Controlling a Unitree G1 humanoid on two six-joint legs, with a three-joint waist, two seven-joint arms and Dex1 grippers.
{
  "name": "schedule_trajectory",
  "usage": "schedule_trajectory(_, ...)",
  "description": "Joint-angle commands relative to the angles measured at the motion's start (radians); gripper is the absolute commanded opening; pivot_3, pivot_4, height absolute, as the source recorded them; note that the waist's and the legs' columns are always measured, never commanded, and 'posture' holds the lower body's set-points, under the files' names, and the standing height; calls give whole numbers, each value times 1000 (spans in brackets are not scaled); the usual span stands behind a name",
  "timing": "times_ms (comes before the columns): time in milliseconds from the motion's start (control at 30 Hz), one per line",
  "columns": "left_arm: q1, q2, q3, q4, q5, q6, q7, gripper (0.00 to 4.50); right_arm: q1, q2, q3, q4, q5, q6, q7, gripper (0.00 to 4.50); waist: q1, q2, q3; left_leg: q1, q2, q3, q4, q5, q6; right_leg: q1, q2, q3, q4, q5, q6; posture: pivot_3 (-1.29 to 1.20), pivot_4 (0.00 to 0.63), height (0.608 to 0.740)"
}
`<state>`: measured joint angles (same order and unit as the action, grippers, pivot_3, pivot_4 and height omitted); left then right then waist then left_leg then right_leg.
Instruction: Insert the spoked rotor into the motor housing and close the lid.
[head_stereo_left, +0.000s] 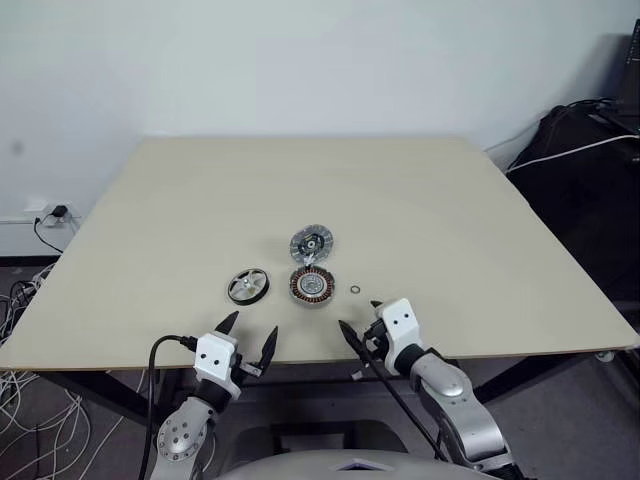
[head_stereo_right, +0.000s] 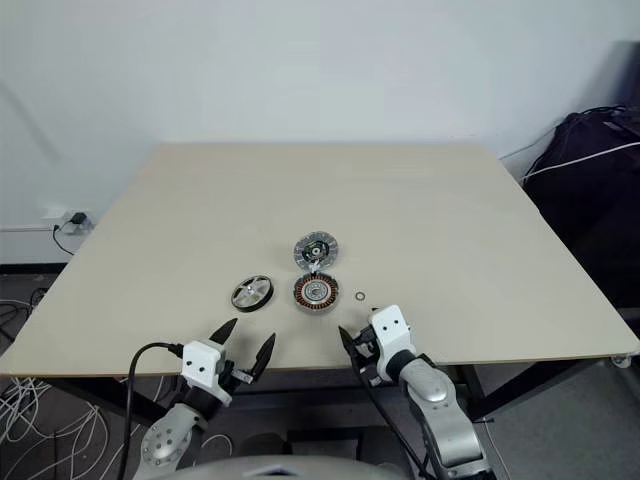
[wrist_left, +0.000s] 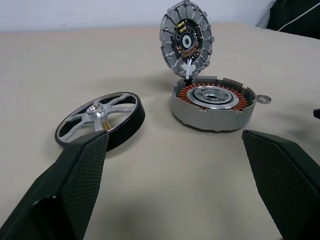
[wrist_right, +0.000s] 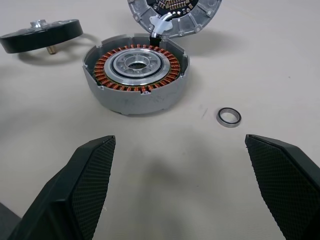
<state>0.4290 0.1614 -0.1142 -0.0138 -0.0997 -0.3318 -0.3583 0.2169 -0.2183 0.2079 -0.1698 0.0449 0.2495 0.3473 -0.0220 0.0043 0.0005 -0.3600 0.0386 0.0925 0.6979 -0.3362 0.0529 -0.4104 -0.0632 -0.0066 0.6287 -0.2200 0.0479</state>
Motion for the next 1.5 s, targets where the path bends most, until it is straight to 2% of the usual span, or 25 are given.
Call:
schedule_trajectory(33,-12,2,9,-29,-6,-13,2,4500,-22,6,-2,-24,1,-17,-1,4468,0,0,0,0,0,0,0,0,0,0,0,0,0,0,0,0,0,740)
schedule_trajectory(400,-9,-1,8,-29,3,-13,6,4500,-49,30,-19,-8,-8,53,-38,4468,0,0,0,0,0,0,0,0,0,0,0,0,0,0,0,0,0,740)
schedule_trajectory(800,-14,-3,0,-36,6,-1,8,4500,-194,96,-41,108,-23,159,-133,4468,-3,1,1,-1,0,0,0,0,0,0,0,0,0,0,0,0,0,740)
schedule_trajectory(1500,-18,-11,7,-7,4,-18,12,4500,-421,125,-71,460,-63,38,-180,4468,-15,4,2,-2,-2,1,0,0,0,3,1,1,0,0,0,0,0,740)
